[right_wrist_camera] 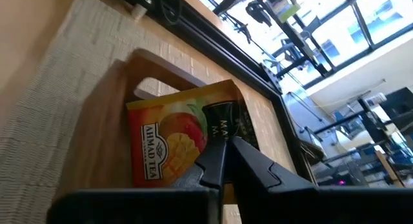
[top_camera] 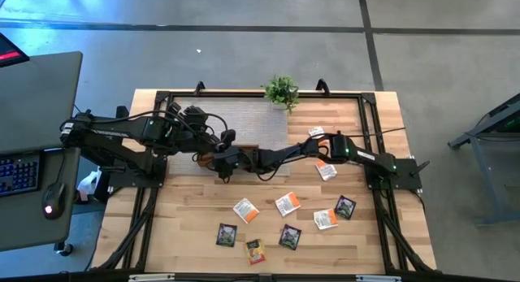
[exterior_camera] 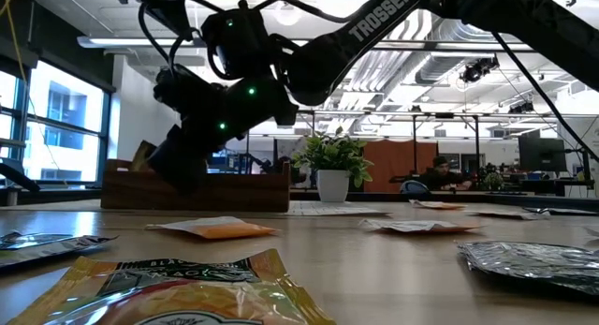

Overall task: Pick & Place Tea
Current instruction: Put the yellow tea bag into the left section of the wooden organizer

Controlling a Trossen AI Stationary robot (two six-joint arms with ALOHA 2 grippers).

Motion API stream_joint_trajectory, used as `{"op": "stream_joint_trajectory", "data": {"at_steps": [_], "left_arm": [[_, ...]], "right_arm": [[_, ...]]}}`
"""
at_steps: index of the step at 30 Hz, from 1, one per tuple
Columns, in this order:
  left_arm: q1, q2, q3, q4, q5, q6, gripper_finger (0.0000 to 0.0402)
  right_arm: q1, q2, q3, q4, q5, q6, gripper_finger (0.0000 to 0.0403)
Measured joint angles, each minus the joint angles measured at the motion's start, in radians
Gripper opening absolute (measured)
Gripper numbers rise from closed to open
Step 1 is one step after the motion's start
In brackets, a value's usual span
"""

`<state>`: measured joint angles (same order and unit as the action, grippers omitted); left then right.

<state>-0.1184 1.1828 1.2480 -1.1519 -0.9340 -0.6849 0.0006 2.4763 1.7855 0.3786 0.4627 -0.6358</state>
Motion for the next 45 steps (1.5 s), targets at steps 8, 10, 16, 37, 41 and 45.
{"op": "stream_joint_trajectory", "data": {"at_steps": [8,10,16,37,41,45], "left_arm": [[0.0,0.0,0.0,0.0,0.001,0.0,0.0],[0.0,0.0,0.0,0.0,0.001,0.0,0.0],[0.0,0.0,0.0,-0.001,0.002,0.0,0.0],[0.0,0.0,0.0,-0.01,0.012,0.0,0.0],[0.0,0.0,0.0,-0.014,0.015,0.0,0.0],[0.0,0.0,0.0,-0.027,0.016,-0.001,0.0]], "right_arm": [[0.0,0.0,0.0,0.008,0.002,0.007,0.0098],[0.0,0.0,0.0,0.007,0.018,0.007,0.0117],[0.015,-0.024,0.0,-0.043,0.173,-0.094,0.0145],[0.133,-0.488,0.001,-0.902,0.545,0.058,0.0149],[0.177,-0.6,0.001,-1.308,0.542,0.392,0.0149],[0.223,-0.693,0.001,-1.663,0.479,0.768,0.0149]]}}
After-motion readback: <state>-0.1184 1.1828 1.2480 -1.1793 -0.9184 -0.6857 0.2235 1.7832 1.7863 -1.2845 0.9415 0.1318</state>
